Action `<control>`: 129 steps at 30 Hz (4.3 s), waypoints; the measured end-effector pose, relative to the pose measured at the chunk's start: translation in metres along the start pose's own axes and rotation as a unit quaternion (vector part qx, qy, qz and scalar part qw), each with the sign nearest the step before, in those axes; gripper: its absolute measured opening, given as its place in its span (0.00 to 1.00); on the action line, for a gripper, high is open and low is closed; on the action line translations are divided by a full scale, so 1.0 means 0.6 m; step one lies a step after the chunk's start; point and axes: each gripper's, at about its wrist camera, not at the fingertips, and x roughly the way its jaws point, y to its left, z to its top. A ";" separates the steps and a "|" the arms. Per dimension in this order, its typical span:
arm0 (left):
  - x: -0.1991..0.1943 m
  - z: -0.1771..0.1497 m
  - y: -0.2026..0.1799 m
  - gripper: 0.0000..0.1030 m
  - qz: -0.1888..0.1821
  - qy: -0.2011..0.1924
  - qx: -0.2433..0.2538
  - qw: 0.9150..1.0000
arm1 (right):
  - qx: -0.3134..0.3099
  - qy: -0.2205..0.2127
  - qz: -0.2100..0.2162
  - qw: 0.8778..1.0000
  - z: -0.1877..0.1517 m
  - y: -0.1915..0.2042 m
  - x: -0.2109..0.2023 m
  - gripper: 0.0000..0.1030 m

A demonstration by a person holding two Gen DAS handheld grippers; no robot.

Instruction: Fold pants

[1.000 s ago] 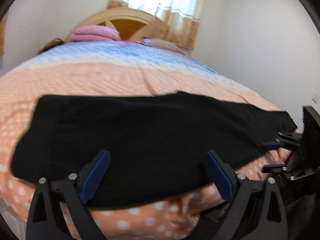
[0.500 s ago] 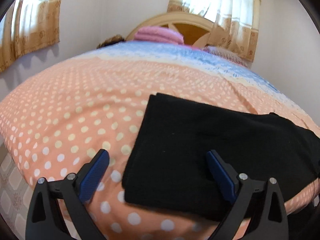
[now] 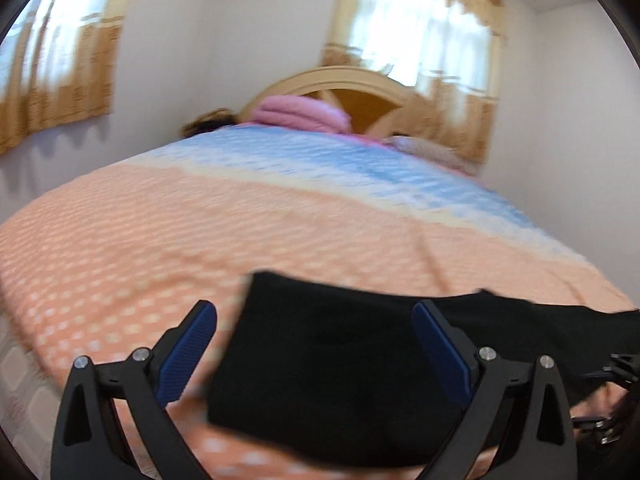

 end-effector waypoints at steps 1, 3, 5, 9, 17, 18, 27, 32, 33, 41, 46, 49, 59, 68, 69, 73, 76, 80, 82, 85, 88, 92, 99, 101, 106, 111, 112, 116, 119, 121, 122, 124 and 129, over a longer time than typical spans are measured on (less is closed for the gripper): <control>0.006 -0.002 -0.020 1.00 -0.020 0.003 0.008 1.000 | 0.015 -0.007 0.027 0.999 0.012 -0.011 -0.011 0.62; 0.022 -0.010 -0.057 1.00 -0.054 0.010 0.028 0.998 | 0.038 -0.024 0.041 0.998 0.038 -0.033 -0.025 0.62; 0.038 -0.020 -0.084 1.00 -0.075 0.023 0.043 0.996 | 0.062 -0.036 0.040 0.997 0.079 -0.062 -0.027 0.62; 0.070 -0.058 -0.121 1.00 -0.108 0.066 0.063 0.990 | 0.132 -0.039 0.051 0.989 0.159 -0.121 0.015 0.61; 0.060 -0.099 -0.145 1.00 -0.088 0.081 0.124 0.985 | 0.228 0.008 0.086 0.970 0.245 -0.175 0.148 0.36; 0.058 -0.099 -0.142 1.00 -0.091 0.080 0.123 0.985 | 0.233 0.012 0.089 0.968 0.248 -0.176 0.155 0.36; 0.048 -0.107 -0.145 1.00 -0.095 0.071 0.128 0.985 | 0.253 0.044 0.152 0.954 0.257 -0.170 0.194 0.04; 0.041 -0.107 -0.145 1.00 -0.098 0.073 0.127 0.984 | 0.249 -0.021 0.141 0.958 0.284 -0.168 0.146 0.03; 0.041 -0.109 -0.147 1.00 -0.097 0.071 0.131 0.984 | 0.247 -0.030 0.137 0.959 0.290 -0.170 0.142 0.02; 0.037 -0.116 -0.152 1.00 -0.095 0.069 0.137 0.984 | 0.248 0.005 0.090 0.965 0.266 -0.181 0.213 0.02; 0.040 -0.107 -0.154 1.00 -0.092 0.071 0.130 0.985 | 0.216 -0.009 0.062 0.974 0.257 -0.168 0.169 0.07; 0.039 -0.100 -0.150 1.00 -0.094 0.074 0.121 0.985 | 0.194 -0.016 0.018 0.981 0.236 -0.160 0.127 0.46; 0.048 -0.089 -0.151 1.00 -0.084 0.082 0.108 0.987 | 0.129 -0.004 -0.089 0.988 0.133 -0.109 0.045 0.55; 0.051 -0.095 -0.158 1.00 -0.069 0.096 0.134 0.984 | 0.125 -0.005 -0.120 0.985 0.075 -0.083 0.036 0.56; 0.050 -0.096 -0.158 1.00 -0.070 0.097 0.134 0.984 | 0.125 -0.006 -0.121 0.985 0.074 -0.080 0.036 0.56; 0.047 -0.100 -0.159 1.00 -0.068 0.099 0.136 0.983 | 0.121 -0.008 -0.124 0.985 0.058 -0.075 0.028 0.59; 0.042 -0.104 -0.159 1.00 -0.067 0.099 0.139 0.983 | 0.118 -0.011 -0.127 0.985 0.048 -0.076 0.027 0.67; 0.033 -0.098 -0.166 1.00 -0.056 0.098 0.146 0.983 | 0.129 -0.009 -0.124 0.984 0.038 -0.088 0.011 0.69; 0.023 -0.089 -0.176 1.00 -0.058 0.085 0.151 0.983 | 0.129 -0.011 -0.135 0.982 0.031 -0.096 -0.003 0.69; 0.018 -0.079 -0.193 1.00 -0.068 0.079 0.156 0.982 | 0.131 -0.007 -0.148 0.980 0.016 -0.107 -0.016 0.69; 0.028 -0.081 -0.208 1.00 -0.078 0.089 0.156 0.981 | 0.146 0.002 -0.156 0.977 -0.005 -0.127 -0.019 0.69; 0.048 -0.104 -0.221 1.00 -0.071 0.115 0.174 0.975 | 0.169 -0.007 -0.142 0.975 -0.026 -0.139 -0.026 0.70; 0.045 -0.113 -0.207 1.00 -0.080 0.123 0.157 0.977 | 0.171 -0.019 -0.133 0.976 -0.037 -0.141 -0.033 0.72; 0.040 -0.113 -0.206 1.00 -0.080 0.125 0.157 0.976 | 0.175 -0.030 -0.139 0.974 -0.040 -0.150 -0.054 0.72; 0.038 -0.117 -0.206 1.00 -0.083 0.125 0.163 0.975 | 0.221 -0.066 -0.188 0.955 -0.084 -0.232 -0.148 0.72; 0.036 -0.118 -0.202 1.00 -0.091 0.126 0.165 0.974 | 0.331 -0.075 -0.274 0.900 -0.194 -0.373 -0.262 0.72; 0.036 -0.117 -0.201 1.00 -0.092 0.126 0.166 0.974 | 0.351 -0.077 -0.295 0.886 -0.218 -0.397 -0.282 0.72; 0.036 -0.116 -0.198 1.00 -0.095 0.126 0.172 0.972 | 0.436 -0.090 -0.345 0.827 -0.306 -0.479 -0.351 0.72; 0.037 -0.117 -0.192 1.00 -0.099 0.120 0.175 0.972 | 0.489 -0.102 -0.326 0.802 -0.349 -0.526 -0.376 0.67; 0.037 -0.118 -0.189 1.00 -0.104 0.117 0.175 0.972 | 0.505 -0.100 -0.296 0.805 -0.358 -0.542 -0.370 0.47; 0.037 -0.118 -0.189 1.00 -0.105 0.116 0.179 0.971 | 0.509 -0.097 -0.287 0.805 -0.362 -0.551 -0.363 0.31; 0.036 -0.118 -0.188 1.00 -0.108 0.114 0.183 0.970 | 0.505 -0.097 -0.284 0.809 -0.368 -0.558 -0.361 0.29; 0.034 -0.119 -0.182 1.00 -0.120 0.105 0.185 0.970 | 0.514 -0.103 -0.279 0.804 -0.369 -0.586 -0.349 0.21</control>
